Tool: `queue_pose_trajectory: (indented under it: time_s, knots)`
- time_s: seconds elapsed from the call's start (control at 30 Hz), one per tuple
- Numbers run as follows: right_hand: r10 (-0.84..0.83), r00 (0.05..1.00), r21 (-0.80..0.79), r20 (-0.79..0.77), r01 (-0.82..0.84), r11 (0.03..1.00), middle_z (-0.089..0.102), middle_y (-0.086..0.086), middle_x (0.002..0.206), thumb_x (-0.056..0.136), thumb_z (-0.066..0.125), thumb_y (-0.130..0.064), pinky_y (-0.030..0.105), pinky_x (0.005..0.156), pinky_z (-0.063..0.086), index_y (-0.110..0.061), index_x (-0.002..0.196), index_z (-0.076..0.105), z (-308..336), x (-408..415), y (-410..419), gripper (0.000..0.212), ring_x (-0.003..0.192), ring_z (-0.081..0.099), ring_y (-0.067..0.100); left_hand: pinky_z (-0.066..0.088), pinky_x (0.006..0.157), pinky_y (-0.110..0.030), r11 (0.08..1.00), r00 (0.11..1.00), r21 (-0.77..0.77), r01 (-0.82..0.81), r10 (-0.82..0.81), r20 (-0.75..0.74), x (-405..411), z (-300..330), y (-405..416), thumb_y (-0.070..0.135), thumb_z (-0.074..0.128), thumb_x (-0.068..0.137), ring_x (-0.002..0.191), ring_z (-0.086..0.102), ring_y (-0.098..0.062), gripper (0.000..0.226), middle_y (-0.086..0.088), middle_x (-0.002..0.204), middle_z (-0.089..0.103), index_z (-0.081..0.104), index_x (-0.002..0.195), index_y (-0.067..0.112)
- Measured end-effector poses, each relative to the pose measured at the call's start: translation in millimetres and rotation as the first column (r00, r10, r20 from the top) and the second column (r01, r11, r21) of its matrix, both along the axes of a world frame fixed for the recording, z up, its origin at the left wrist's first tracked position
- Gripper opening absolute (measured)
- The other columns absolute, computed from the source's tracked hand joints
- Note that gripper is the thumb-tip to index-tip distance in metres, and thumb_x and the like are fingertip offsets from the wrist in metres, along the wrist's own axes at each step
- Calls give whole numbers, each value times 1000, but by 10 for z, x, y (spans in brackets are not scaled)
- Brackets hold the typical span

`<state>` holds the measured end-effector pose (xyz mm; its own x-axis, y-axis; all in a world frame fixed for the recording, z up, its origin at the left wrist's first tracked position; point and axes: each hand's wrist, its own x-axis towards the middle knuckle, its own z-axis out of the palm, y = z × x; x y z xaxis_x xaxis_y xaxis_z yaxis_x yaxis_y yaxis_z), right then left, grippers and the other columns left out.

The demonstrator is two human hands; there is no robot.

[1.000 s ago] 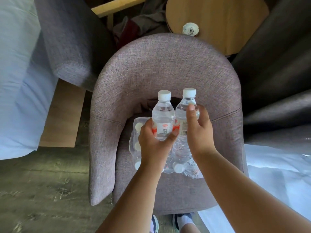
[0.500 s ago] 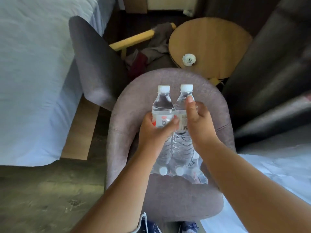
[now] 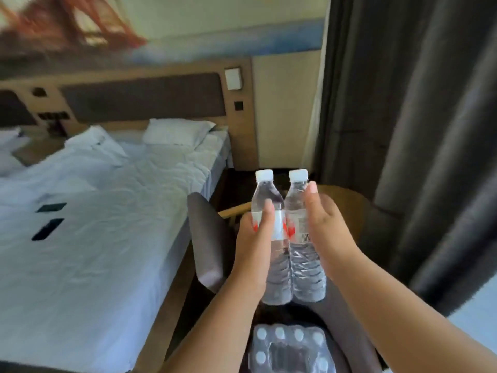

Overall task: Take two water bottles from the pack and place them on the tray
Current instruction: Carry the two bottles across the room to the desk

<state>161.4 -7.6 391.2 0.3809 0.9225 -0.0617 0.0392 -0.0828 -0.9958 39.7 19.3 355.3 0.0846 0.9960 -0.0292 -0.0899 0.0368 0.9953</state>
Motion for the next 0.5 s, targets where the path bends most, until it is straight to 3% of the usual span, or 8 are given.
queue_pose_trajectory:
  time_s: [0.1, 0.17, 0.23, 0.3, 0.37, 0.43, 0.5]
  knots:
    - [-9, 998, 35, -60, 11, 999, 74, -5, 109, 71, 38, -94, 52, 99, 53, -38, 103, 64, 457, -37, -46, 69, 104, 72, 21, 60, 81, -38, 999, 999, 32, -40, 39, 25, -47, 619, -123, 88, 52, 78, 89, 77, -23, 74, -7, 97, 78, 66, 104, 21]
    - [13, 994, 45, -105, -8, 999, 73, -6, 116, 63, 36, -96, 52, 100, 52, -41, 118, 62, 747, -70, -80, 82, 107, 71, 20, 59, 82, -43, 994, 996, 53, -90, 90, 18, -88, 968, -220, 68, 54, 95, 76, 71, -17, 48, 3, 77, 72, 62, 91, 21]
    - [33, 986, 21, -164, -30, 999, 72, -4, 120, 61, 34, -98, 50, 96, 54, -39, 132, 57, 999, -89, -107, 95, 107, 71, 22, 60, 85, -43, 993, 996, 82, -84, 84, 5, -138, 1163, -266, 57, 50, 102, 74, 70, -14, 39, 9, 75, 67, 65, 92, 22]
    - [73, 982, 30, -177, -68, 997, 74, -1, 116, 73, 31, -94, 38, 76, 55, -36, 131, 59, 1217, -110, -174, 86, 100, 71, 20, 60, 83, -38, 991, 996, 102, -88, 88, 7, -142, 1311, -307, 65, 43, 102, 87, 75, -20, 50, 2, 90, 75, 68, 105, 22]
    - [124, 970, 76, -209, -110, 991, 75, 0, 114, 86, 33, -85, 30, 62, 47, -34, 127, 62, 1360, -114, -233, 72, 95, 71, 18, 60, 85, -38, 989, 995, 115, -93, 89, 40, -156, 1406, -319, 76, 42, 94, 95, 77, -27, 64, -4, 96, 79, 68, 112, 21]
    - [191, 955, 131, -226, -164, 978, 77, 0, 111, 88, 42, -79, 33, 66, 51, -33, 126, 64, 1408, -115, -273, 63, 95, 74, 20, 60, 91, -50, 988, 994, 129, -79, 68, 85, -173, 1455, -332, 84, 43, 84, 101, 76, -37, 78, -8, 97, 81, 67, 116, 17]
    - [233, 956, 182, -176, -201, 963, 77, 0, 109, 90, 55, -69, 33, 67, 53, -31, 123, 63, 1424, -141, -310, 52, 91, 76, 17, 59, 92, -51, 986, 992, 143, -84, 70, 103, -202, 1508, -401, 77, 42, 94, 100, 76, -38, 71, -8, 96, 82, 68, 117, 15]
